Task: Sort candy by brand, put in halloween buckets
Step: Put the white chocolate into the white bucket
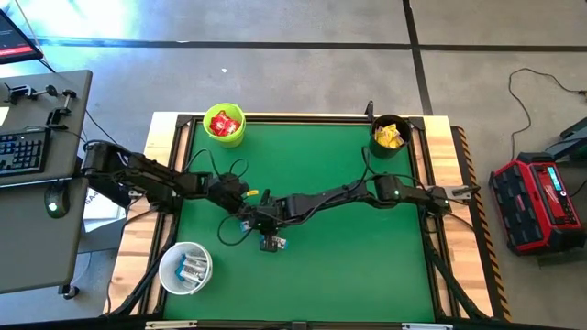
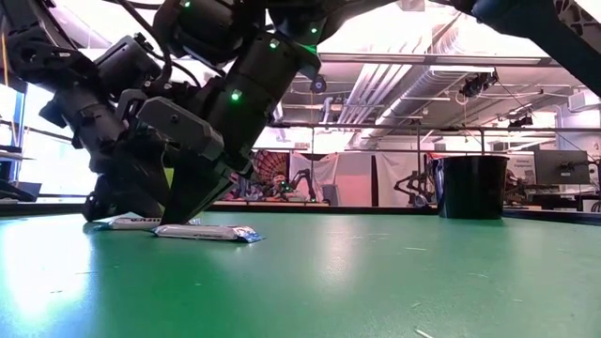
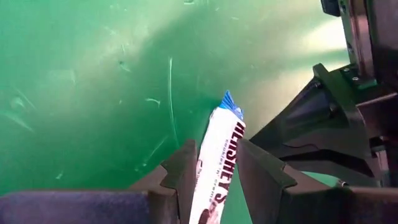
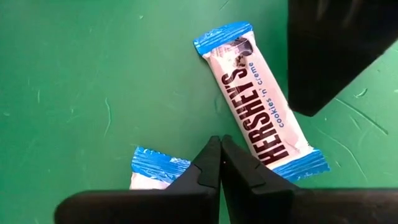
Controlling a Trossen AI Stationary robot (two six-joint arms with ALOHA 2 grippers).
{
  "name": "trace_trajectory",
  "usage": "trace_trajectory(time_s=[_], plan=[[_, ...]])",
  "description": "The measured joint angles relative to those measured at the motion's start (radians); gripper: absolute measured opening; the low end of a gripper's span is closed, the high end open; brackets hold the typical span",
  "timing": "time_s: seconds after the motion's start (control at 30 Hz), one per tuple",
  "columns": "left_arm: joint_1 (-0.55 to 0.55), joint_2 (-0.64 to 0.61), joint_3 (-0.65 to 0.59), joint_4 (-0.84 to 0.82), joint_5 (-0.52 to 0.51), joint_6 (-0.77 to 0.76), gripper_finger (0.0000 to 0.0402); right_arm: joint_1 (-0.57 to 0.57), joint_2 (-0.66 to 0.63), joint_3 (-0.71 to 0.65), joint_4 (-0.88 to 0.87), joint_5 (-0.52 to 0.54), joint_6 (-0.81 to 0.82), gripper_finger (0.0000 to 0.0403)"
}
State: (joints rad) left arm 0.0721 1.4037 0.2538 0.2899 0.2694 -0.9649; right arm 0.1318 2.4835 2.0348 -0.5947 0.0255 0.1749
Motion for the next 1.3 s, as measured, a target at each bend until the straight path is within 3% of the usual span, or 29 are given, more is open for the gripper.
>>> trace_trajectory(time_s=[0.37,0.6,0.73,1.3], plan=[[0.004,0.004,0.042,-0.098,0.025,0.214,0.0107,0.002,0.004,0.024,-0.028,0.019,-0.021,0.0000],[0.002,0.005,0.042,-0.065,0.114,0.262,0.0107,-0.011,0.004,0.024,-0.007,0.067,-0.015,0.0000],[0.002,0.006,0.043,-0.072,0.151,0.265,0.0107,-0.024,0.004,0.024,0.002,0.114,-0.005,0.0000],[0.001,0.007,0.044,-0.058,0.163,0.229,0.0107,-0.016,-0.016,0.024,-0.029,0.098,0.055,0.0000]])
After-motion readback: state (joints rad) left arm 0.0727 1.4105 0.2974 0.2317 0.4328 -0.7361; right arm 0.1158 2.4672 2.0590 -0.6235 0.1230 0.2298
